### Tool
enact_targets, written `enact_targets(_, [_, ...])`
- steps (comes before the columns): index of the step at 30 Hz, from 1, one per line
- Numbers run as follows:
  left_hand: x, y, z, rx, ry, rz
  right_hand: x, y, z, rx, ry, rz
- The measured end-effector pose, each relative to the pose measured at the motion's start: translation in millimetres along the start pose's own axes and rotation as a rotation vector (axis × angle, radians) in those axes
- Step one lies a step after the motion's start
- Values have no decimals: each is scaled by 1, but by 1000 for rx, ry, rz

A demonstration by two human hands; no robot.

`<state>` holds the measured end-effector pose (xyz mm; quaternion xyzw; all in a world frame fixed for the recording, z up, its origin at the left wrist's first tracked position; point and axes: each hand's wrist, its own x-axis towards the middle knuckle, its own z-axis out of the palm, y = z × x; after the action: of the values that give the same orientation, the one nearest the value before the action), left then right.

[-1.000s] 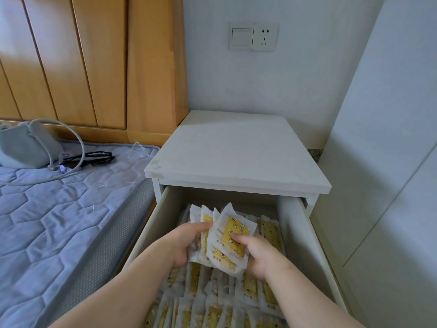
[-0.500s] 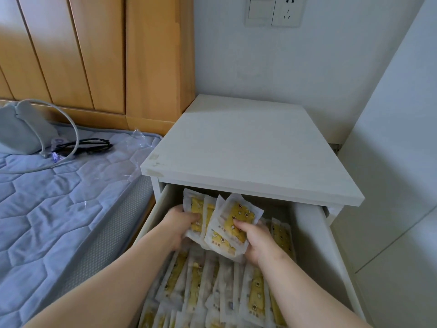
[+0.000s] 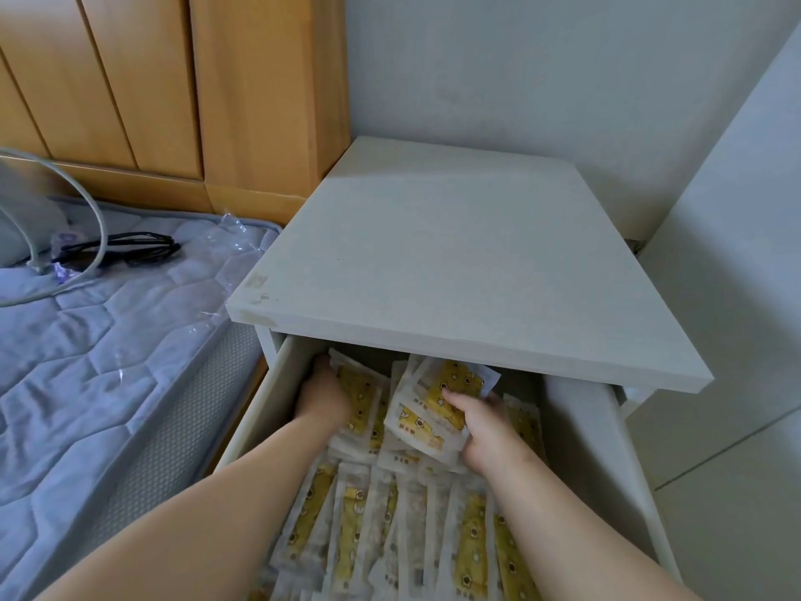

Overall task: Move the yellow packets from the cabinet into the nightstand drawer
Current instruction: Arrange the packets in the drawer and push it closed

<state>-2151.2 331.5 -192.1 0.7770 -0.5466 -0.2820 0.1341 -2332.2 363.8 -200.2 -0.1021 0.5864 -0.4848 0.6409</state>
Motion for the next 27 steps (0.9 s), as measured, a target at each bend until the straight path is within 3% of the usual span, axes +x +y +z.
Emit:
enact_targets(6, [-23,-10,9,445,95,325,3,1,-1,-23,7,-41])
enact_targets(8, [-26,-13,13,643,71,423,1,0,-2,-20,0,-48])
enact_targets(11, [-22,-17,18,683,-24,425,0,0,-4,-20,-13,-51])
enact_targets(15, [-27,-7,12,492,5,399,-3,4,-7,-14,-28,-27])
enact_targets(17, [-35,10,5,103,-6,302,-6,3,-7,24,-87,17])
enact_targets(19, [-41,26,-3,-440,-253,24,-10,1,-6,77,-168,49])
enact_targets(21, [-38,31,-3,-765,-447,-142,-15,-3,-4,86,-227,54])
enact_targets(24, [-33,28,0,-838,-431,-100,-13,-4,-2,-25,-166,24])
enact_targets(27, [-29,29,6,-642,-312,-21,-7,-2,-1,-203,-1,-34])
